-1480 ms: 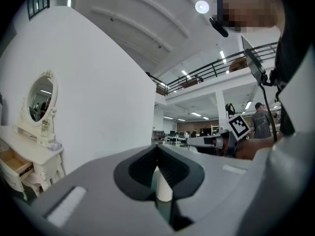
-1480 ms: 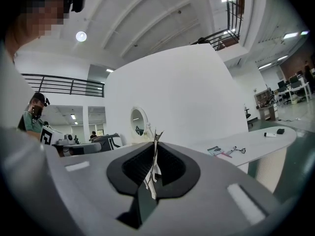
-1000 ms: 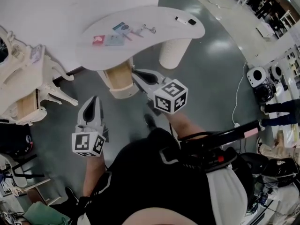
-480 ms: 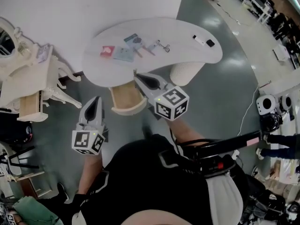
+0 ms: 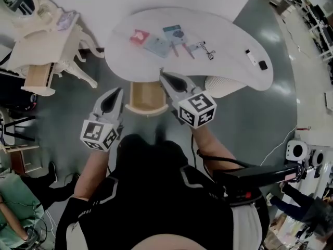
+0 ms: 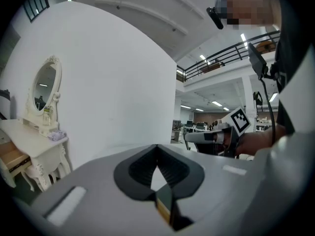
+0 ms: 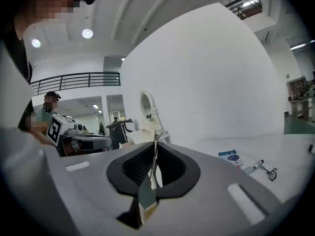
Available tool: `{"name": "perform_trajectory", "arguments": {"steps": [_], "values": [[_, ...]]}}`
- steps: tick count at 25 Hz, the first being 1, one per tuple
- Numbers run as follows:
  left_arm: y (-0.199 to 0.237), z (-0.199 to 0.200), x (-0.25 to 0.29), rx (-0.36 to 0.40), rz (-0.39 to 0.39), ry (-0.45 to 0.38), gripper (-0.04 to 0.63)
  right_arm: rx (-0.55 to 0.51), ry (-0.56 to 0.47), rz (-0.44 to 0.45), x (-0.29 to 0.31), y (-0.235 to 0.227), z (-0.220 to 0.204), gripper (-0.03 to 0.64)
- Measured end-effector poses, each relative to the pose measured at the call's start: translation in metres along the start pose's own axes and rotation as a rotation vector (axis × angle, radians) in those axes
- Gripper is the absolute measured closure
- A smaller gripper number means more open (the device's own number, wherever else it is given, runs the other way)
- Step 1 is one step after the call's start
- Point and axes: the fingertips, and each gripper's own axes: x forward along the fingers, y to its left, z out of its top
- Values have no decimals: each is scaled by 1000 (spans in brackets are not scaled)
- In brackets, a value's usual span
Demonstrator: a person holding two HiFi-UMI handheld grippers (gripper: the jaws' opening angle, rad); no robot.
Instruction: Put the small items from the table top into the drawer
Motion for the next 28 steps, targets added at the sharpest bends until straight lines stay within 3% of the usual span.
{"name": "perform_trajectory", "arguments": {"steps": [14, 25, 28], "values": [[71, -129, 13, -98, 57, 225, 595, -148, 385, 233, 97, 14, -145, 594], [104, -215, 21, -175, 16, 360, 595, -287, 647, 387, 138, 29, -267, 594], [108, -235, 23, -194, 6, 399, 595, -304, 719, 389, 146, 23, -297, 594]]}}
